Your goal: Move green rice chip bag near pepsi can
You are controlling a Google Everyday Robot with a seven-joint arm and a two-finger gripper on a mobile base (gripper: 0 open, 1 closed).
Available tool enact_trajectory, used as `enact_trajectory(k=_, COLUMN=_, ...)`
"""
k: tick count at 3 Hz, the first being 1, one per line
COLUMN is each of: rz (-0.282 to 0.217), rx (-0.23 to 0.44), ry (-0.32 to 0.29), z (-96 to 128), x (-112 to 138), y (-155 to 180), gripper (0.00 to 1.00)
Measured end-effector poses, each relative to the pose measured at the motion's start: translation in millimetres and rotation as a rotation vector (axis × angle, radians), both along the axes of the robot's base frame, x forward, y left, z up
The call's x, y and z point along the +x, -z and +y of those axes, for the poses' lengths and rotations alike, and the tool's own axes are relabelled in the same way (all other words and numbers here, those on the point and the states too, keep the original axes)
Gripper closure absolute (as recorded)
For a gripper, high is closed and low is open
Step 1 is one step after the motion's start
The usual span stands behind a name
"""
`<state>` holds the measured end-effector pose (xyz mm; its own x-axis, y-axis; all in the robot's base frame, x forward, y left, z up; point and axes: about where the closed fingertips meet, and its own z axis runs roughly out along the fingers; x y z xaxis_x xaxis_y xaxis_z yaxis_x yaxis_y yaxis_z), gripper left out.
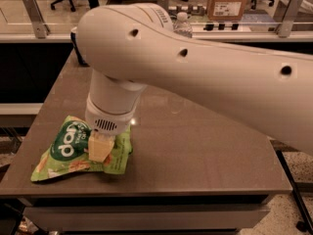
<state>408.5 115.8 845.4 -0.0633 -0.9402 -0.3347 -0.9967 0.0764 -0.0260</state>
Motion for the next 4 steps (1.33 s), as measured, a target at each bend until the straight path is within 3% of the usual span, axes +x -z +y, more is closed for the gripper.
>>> enact_trajectory(k=1, rz=-0.010, rx=0.016, ry=0.003, z=-0.5, x=5.9, y=-3.4, gripper=1.00)
enact_trajectory(k=2, rz=0.013, rx=0.063, ry=0.029, z=-1.8, x=32.9, y=-13.1, gripper=1.00)
enact_trajectory(k=4, rz=0.053, rx=0.207, ry=0.172, z=1.6, x=112.2, y=-47.3, gripper=1.00)
